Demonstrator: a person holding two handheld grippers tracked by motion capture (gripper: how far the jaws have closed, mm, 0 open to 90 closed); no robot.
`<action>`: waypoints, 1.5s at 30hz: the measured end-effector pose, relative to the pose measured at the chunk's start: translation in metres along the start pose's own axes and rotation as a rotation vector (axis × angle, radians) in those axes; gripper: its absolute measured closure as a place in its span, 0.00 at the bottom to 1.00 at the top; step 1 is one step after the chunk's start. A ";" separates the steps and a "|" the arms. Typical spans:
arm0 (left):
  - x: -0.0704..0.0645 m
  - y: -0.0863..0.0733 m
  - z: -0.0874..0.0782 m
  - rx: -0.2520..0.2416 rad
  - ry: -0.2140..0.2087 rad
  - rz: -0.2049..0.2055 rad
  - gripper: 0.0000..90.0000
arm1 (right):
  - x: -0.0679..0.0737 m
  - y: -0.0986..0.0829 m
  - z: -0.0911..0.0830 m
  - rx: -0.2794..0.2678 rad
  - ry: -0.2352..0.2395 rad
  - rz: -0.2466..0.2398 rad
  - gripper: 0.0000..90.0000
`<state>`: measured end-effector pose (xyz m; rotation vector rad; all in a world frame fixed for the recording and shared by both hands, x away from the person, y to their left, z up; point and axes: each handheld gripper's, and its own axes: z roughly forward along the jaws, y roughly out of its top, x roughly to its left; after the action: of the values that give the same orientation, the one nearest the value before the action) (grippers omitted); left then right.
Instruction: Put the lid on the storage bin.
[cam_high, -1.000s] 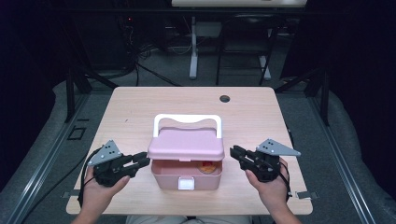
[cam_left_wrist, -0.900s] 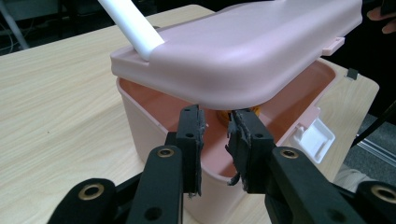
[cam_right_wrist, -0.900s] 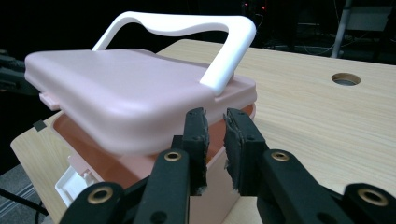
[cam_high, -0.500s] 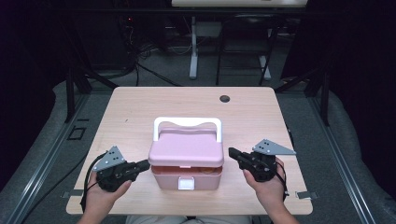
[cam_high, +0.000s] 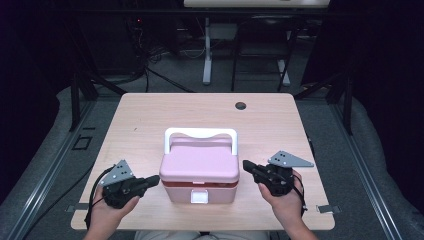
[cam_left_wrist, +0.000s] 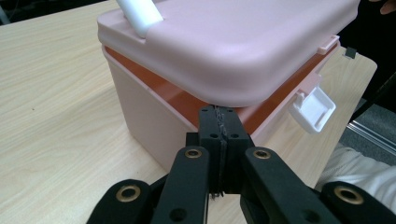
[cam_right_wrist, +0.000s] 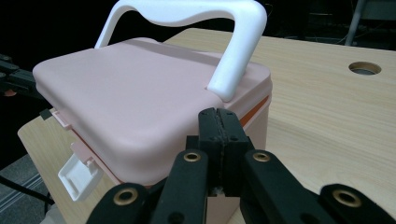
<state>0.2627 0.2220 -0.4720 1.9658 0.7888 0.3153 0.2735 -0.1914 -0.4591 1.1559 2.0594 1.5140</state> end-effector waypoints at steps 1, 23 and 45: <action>0.000 -0.002 -0.001 0.004 0.003 -0.005 1.00 | 0.000 0.000 0.000 -0.001 0.000 0.001 1.00; 0.021 -0.001 -0.001 -0.011 0.030 -0.059 1.00 | -0.003 -0.001 0.001 0.002 -0.003 0.012 0.98; 0.058 0.014 0.020 -0.028 0.110 -0.124 0.96 | -0.026 0.006 0.015 -0.003 -0.089 0.032 0.98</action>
<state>0.3221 0.2408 -0.4761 1.8764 0.9673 0.3614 0.3022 -0.2015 -0.4639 1.2380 1.9892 1.4523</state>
